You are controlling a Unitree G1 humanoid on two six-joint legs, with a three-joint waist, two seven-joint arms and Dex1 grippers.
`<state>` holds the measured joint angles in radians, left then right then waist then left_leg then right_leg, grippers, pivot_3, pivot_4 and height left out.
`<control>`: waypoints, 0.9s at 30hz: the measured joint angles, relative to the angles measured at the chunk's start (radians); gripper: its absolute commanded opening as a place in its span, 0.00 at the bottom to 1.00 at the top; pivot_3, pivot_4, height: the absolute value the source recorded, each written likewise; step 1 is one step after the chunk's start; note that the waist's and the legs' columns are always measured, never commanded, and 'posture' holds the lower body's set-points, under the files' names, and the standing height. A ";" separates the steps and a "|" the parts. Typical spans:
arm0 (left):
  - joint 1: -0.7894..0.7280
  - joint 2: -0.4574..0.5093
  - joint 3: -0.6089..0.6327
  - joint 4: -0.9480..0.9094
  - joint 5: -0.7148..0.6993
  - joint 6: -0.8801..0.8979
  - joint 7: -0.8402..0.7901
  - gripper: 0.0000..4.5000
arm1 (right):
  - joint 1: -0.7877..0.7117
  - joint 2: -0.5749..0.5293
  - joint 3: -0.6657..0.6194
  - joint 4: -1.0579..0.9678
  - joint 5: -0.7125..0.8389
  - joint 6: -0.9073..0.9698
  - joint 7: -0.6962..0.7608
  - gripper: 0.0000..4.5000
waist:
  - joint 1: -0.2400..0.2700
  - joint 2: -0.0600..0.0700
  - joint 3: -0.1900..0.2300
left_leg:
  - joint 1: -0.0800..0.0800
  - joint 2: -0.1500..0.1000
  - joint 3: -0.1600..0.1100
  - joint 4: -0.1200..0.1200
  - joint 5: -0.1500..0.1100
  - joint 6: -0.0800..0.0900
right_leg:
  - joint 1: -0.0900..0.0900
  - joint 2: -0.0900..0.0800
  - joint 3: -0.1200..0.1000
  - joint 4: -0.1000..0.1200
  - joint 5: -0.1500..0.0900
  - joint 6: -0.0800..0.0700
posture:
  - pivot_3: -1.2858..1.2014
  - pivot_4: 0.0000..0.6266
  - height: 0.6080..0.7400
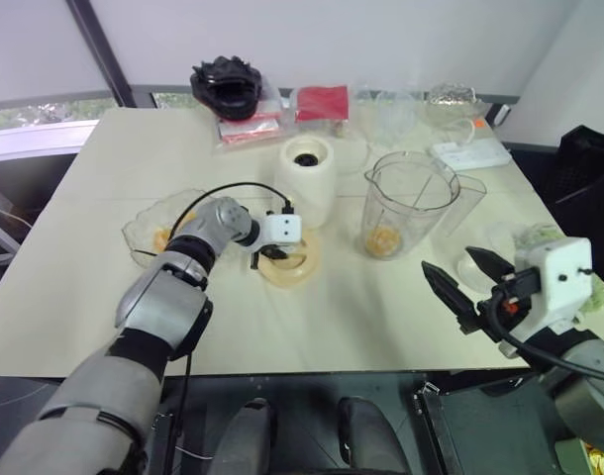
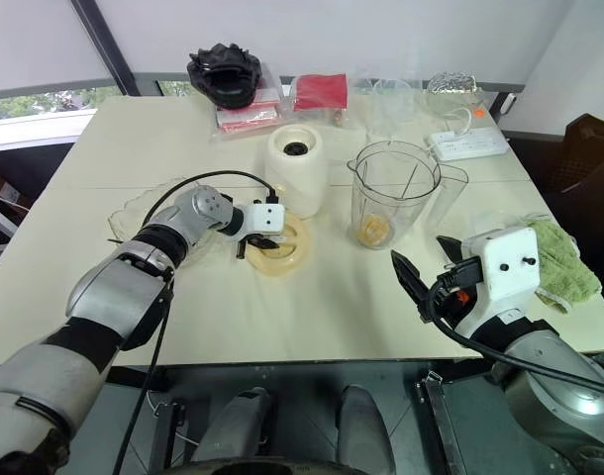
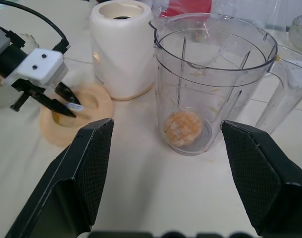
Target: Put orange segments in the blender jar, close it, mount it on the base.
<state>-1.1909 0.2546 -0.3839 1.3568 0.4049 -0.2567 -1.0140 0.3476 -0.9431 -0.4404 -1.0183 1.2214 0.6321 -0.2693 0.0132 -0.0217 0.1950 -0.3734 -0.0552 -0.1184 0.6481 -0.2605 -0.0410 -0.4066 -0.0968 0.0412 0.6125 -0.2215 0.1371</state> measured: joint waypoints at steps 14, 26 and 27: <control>-0.002 -0.006 0.067 0.001 -0.021 0.041 -0.043 0.06 | -0.042 -0.005 0.038 0.000 0.003 0.002 -0.071 0.80 | 0.000 -0.001 0.000 | -0.002 0.000 0.000 0.000 0.000 0.000 | -0.002 0.000 0.000 -0.001 0.001 0.001 | 0.52 0.24 1.00; -0.036 0.078 0.275 -0.176 -0.292 -0.019 -0.411 0.06 | -0.246 0.278 0.300 0.236 -0.479 -0.003 -0.102 0.80 | -0.011 -0.002 0.001 | -0.016 -0.001 0.001 0.000 0.000 0.000 | -0.018 0.000 0.000 0.002 0.005 -0.002 | 0.52 0.24 1.00; -0.030 0.091 0.290 -0.217 -0.321 0.000 -0.428 0.06 | -0.271 0.299 0.314 0.269 -0.526 -0.010 -0.092 0.80 | -0.015 -0.002 0.001 | -0.016 -0.001 0.001 0.000 0.000 0.000 | -0.018 0.001 0.000 0.002 0.005 -0.002 | 0.52 0.24 1.00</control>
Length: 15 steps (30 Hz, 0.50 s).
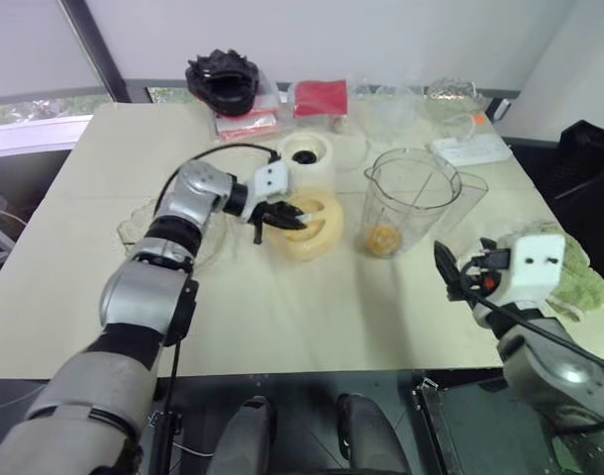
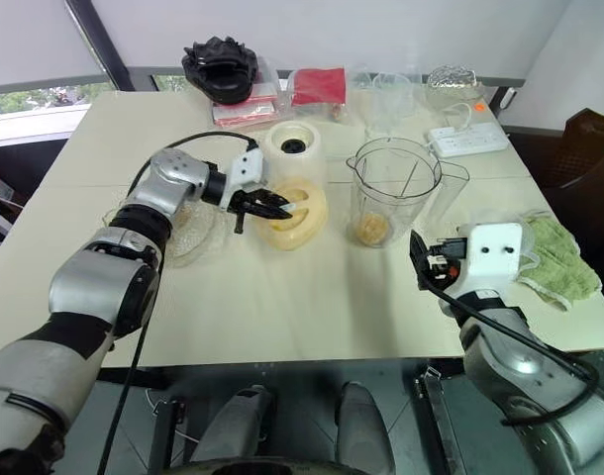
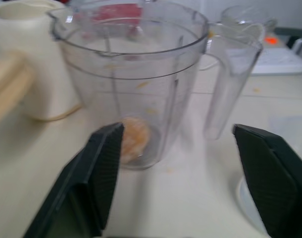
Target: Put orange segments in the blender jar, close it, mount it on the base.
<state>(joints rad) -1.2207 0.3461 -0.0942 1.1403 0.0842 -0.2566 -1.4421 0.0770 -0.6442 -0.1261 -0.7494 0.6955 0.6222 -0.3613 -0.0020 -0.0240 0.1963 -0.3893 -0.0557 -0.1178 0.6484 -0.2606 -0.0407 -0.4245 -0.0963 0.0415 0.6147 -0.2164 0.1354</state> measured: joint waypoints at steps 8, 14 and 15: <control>0.109 0.063 0.032 -0.311 -0.103 0.145 -0.011 0.06 | -0.112 0.101 0.057 0.220 -0.242 -0.070 0.111 0.80 | -0.016 0.002 0.000 | 0.000 0.000 0.000 0.000 0.000 0.000 | 0.000 0.000 0.000 0.001 0.000 0.000 | 0.52 0.24 1.00; 0.158 0.097 0.031 -0.457 -0.121 0.232 0.014 0.06 | -0.180 0.150 0.061 0.335 -0.351 -0.116 0.185 0.80 | -0.015 0.002 0.000 | 0.000 0.000 0.000 0.000 0.000 0.000 | -0.001 0.000 0.000 0.002 0.000 0.000 | 0.52 0.24 1.00; 0.164 0.102 0.031 -0.483 -0.129 0.246 0.021 0.06 | -0.200 0.160 0.062 0.360 -0.366 -0.128 0.199 0.80 | -0.016 0.002 0.000 | 0.000 0.000 0.000 0.000 0.000 0.000 | -0.001 0.000 0.000 0.002 0.000 0.000 | 0.52 0.24 1.00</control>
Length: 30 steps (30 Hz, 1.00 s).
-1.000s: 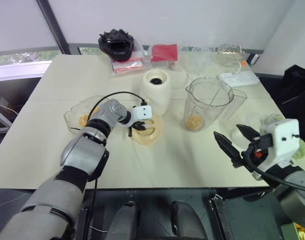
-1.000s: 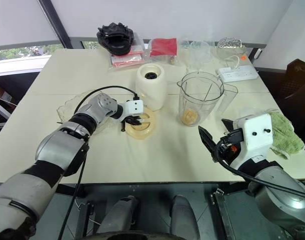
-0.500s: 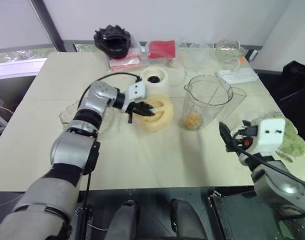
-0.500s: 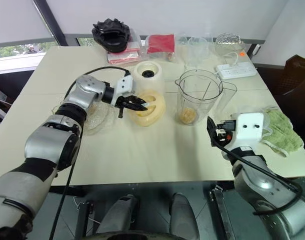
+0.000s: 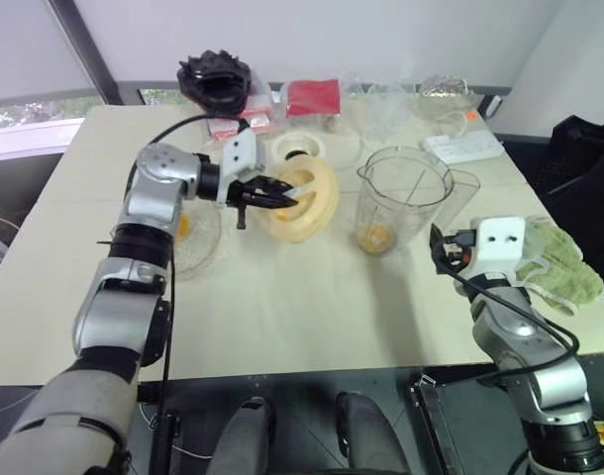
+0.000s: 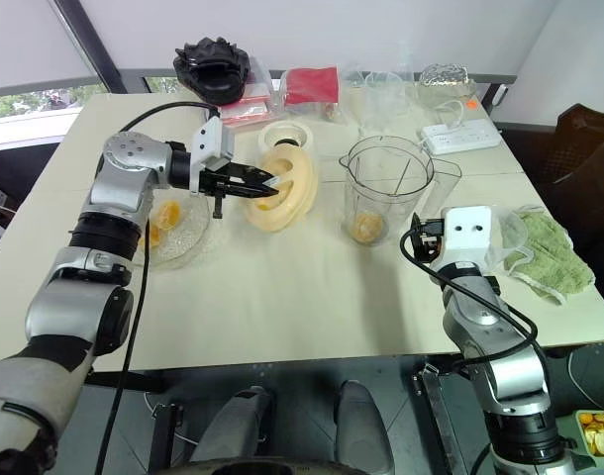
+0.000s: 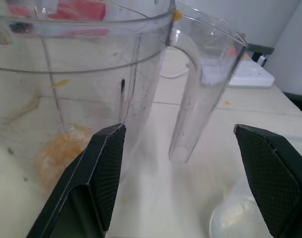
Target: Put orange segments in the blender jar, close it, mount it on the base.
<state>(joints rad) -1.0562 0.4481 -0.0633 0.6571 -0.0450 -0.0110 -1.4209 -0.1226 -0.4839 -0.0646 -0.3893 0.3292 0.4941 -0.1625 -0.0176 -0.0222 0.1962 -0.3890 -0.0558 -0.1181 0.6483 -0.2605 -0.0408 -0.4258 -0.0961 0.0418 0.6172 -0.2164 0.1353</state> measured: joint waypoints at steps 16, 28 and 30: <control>0.048 0.027 -0.003 -0.173 -0.039 0.085 0.046 0.06 | -0.171 0.043 -0.027 0.307 -0.176 -0.112 0.108 0.80 | -0.003 0.001 0.000 | 0.000 0.000 0.000 0.000 0.000 0.000 | -0.001 0.000 0.001 0.002 0.000 0.000 | 0.52 0.24 1.00; 0.055 0.032 -0.036 -0.193 -0.055 0.089 0.062 0.06 | -0.262 0.044 -0.043 0.484 -0.229 -0.195 0.161 0.80 | -0.004 0.001 0.000 | 0.001 0.000 0.000 0.000 0.000 0.000 | -0.001 0.000 0.001 0.002 0.000 0.000 | 0.52 0.24 1.00; 0.055 0.032 -0.039 -0.193 -0.055 0.087 0.067 0.06 | -0.285 0.044 -0.044 0.521 -0.232 -0.209 0.169 0.80 | -0.004 0.001 0.000 | 0.001 0.000 0.000 0.000 0.000 0.000 | -0.001 0.000 0.001 0.002 0.000 0.000 | 0.52 0.24 1.00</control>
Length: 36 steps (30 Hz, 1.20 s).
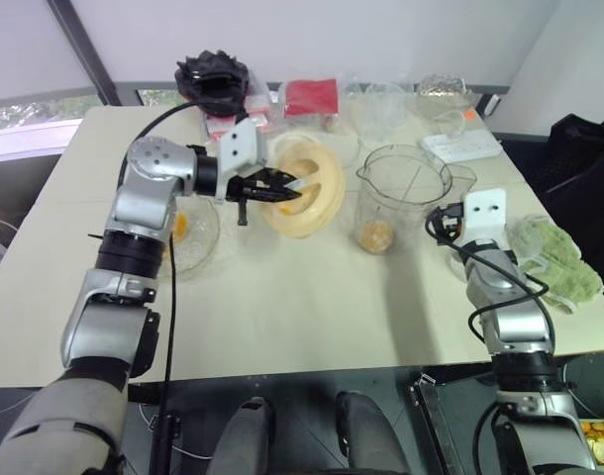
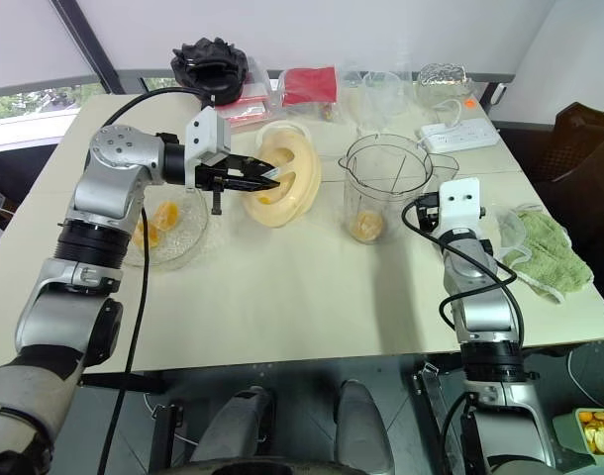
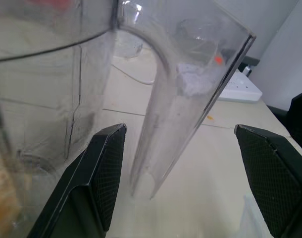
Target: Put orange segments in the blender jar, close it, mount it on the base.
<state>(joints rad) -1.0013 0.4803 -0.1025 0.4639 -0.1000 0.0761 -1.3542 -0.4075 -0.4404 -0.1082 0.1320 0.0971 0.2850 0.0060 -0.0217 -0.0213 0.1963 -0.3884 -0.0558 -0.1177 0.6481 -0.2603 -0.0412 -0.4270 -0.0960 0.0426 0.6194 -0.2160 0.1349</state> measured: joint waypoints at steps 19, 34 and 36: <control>0.001 0.026 -0.001 -0.020 -0.001 -0.001 0.011 0.06 | -0.140 0.055 -0.022 0.249 -0.016 -0.167 0.026 0.21 | -0.016 0.001 -0.001 | 0.000 0.000 0.000 0.000 0.000 0.000 | 0.000 0.000 0.001 0.000 0.001 0.001 | 0.52 0.24 1.00; -0.193 0.122 0.015 0.088 -0.047 0.019 -0.067 0.06 | 0.050 0.201 -0.071 -0.117 0.044 0.014 -0.029 0.19 | -0.025 0.003 0.000 | -0.001 0.000 0.000 0.000 0.000 -0.001 | -0.006 0.000 0.002 0.009 0.001 0.001 | 0.52 0.24 1.00; -0.231 0.139 0.018 0.116 -0.060 0.023 -0.101 0.06 | 0.101 0.244 -0.056 -0.240 0.056 0.071 -0.047 0.19 | -0.027 0.003 0.001 | -0.001 0.000 0.001 0.000 0.000 -0.001 | -0.007 0.001 0.003 0.010 0.001 0.001 | 0.52 0.24 1.00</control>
<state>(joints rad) -1.2325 0.6194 -0.0843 0.5797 -0.1598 0.0989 -1.4552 -0.3064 -0.1965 -0.1643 -0.1078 0.1529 0.3562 -0.0409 -0.0485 -0.0180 0.1969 -0.3893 -0.0561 -0.1168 0.6477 -0.2599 -0.0419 -0.4344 -0.0954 0.0451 0.6298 -0.2154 0.1355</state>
